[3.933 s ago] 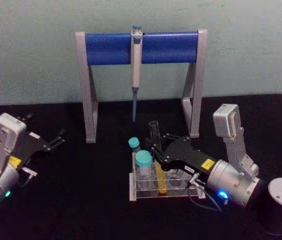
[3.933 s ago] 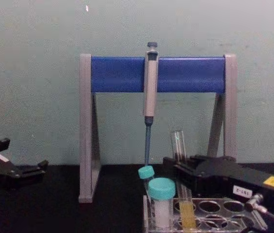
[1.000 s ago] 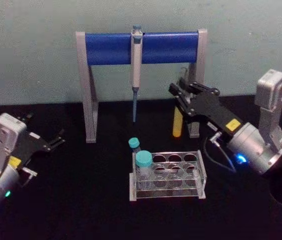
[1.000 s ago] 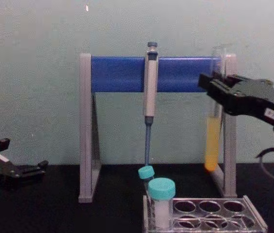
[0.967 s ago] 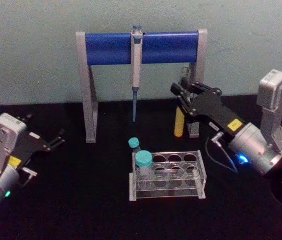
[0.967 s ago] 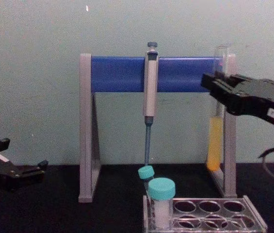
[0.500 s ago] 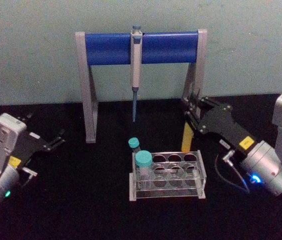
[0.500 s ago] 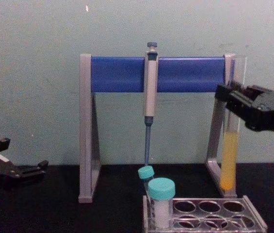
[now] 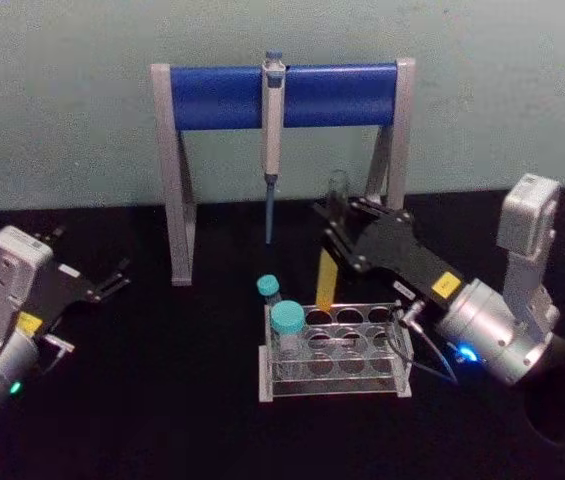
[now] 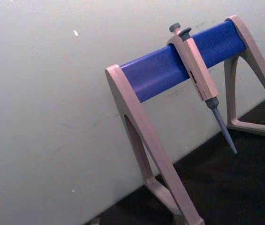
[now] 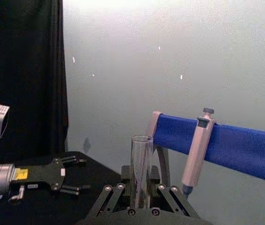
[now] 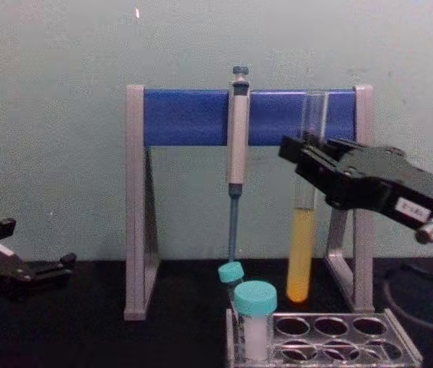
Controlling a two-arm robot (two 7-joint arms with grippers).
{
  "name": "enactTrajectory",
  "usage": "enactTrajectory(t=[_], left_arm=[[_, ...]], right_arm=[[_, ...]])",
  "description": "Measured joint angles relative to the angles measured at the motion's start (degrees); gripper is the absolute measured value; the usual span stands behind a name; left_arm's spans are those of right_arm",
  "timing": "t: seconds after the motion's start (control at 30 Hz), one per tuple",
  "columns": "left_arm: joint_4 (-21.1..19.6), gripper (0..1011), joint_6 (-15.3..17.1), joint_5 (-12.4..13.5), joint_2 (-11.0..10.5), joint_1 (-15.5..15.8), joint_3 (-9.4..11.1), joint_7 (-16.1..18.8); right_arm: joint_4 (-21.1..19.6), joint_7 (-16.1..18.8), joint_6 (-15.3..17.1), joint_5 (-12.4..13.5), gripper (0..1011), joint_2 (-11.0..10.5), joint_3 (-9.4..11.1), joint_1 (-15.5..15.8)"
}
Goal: Pick up the test tube from the test tube rack, shake it, then place it back into the test tube rack.
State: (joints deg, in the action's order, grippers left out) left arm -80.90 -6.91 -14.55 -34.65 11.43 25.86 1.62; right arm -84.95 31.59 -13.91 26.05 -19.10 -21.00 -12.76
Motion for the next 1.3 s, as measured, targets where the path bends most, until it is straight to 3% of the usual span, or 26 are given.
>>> enactTrajectory(t=[0.27,0.5,1.0,1.3], left_arm=[[0.00,1001,0.00,0.00,0.00,0.00,0.00,0.00],[0.00,1001,0.00,0.00,0.00,0.00,0.00,0.00],[0.00,1001,0.00,0.00,0.00,0.00,0.00,0.00],[0.00,1001,0.00,0.00,0.00,0.00,0.00,0.00]], right_arm=[[4.09,-0.08,-0.78,-0.30,232,1.75,-0.84,-3.62],[5.72,-1.52,-1.15,-0.79,232,2.13,0.05,-4.80],[5.28,-2.55,-1.27,-1.12,232,1.92,1.45,-4.30],[2.89,-4.10,-1.30,-1.53,232,0.64,3.38,-2.13]])
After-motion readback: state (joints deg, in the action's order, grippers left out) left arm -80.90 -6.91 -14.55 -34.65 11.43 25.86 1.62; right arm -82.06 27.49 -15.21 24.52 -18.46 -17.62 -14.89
